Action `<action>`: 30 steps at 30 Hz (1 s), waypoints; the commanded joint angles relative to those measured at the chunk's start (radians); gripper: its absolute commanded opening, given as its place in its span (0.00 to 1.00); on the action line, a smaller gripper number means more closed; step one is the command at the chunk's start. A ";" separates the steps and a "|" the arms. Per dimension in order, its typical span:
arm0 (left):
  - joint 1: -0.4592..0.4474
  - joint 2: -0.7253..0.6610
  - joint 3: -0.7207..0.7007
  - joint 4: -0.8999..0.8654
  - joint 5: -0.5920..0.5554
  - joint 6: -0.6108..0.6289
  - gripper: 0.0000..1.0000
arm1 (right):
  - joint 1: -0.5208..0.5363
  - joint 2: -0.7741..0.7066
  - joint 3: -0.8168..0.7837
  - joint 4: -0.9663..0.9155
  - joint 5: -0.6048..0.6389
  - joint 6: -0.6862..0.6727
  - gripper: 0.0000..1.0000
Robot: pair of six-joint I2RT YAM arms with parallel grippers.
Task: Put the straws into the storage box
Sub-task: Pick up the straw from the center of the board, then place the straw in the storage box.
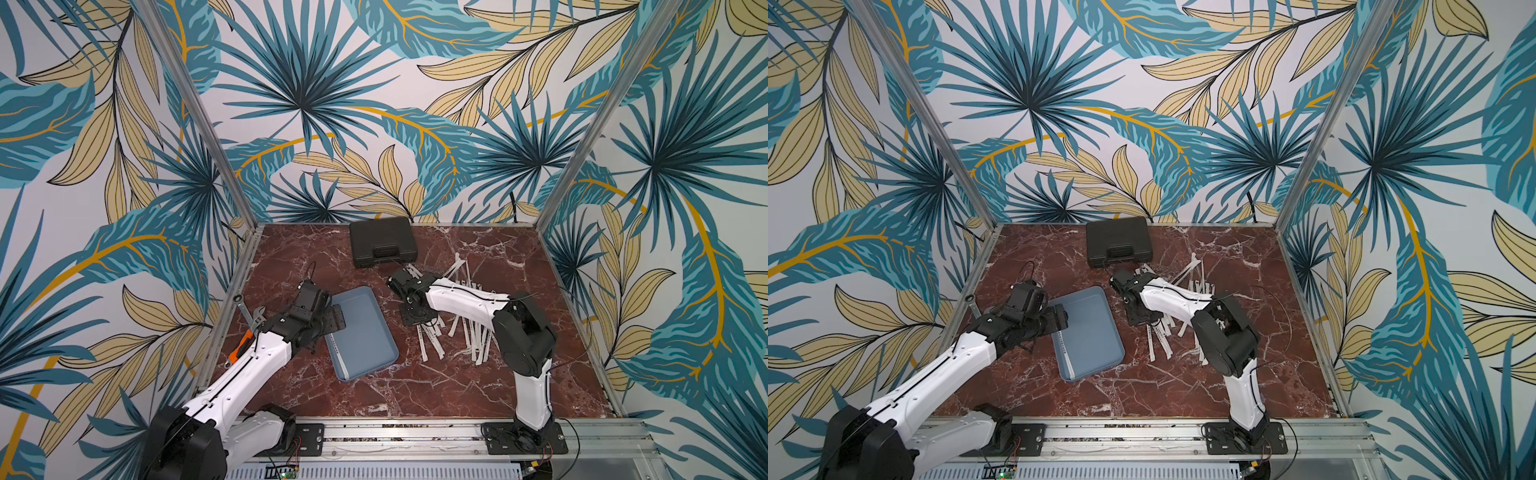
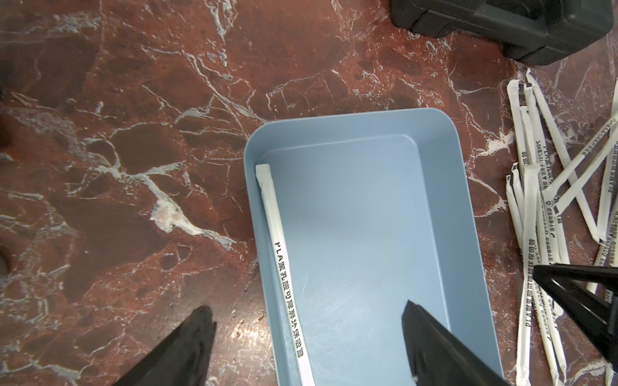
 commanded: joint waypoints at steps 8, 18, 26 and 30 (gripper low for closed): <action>0.008 -0.038 -0.045 0.011 -0.039 -0.007 0.93 | 0.001 0.029 -0.018 0.022 -0.001 0.052 0.11; 0.043 -0.133 -0.029 -0.026 -0.084 -0.016 0.93 | 0.138 -0.114 0.063 -0.051 -0.062 0.062 0.08; 0.060 -0.174 -0.056 -0.016 -0.076 -0.054 0.92 | 0.206 0.056 0.276 0.123 -0.352 0.076 0.08; 0.061 -0.195 -0.058 -0.036 -0.082 -0.053 0.92 | 0.219 0.166 0.353 0.190 -0.432 0.118 0.08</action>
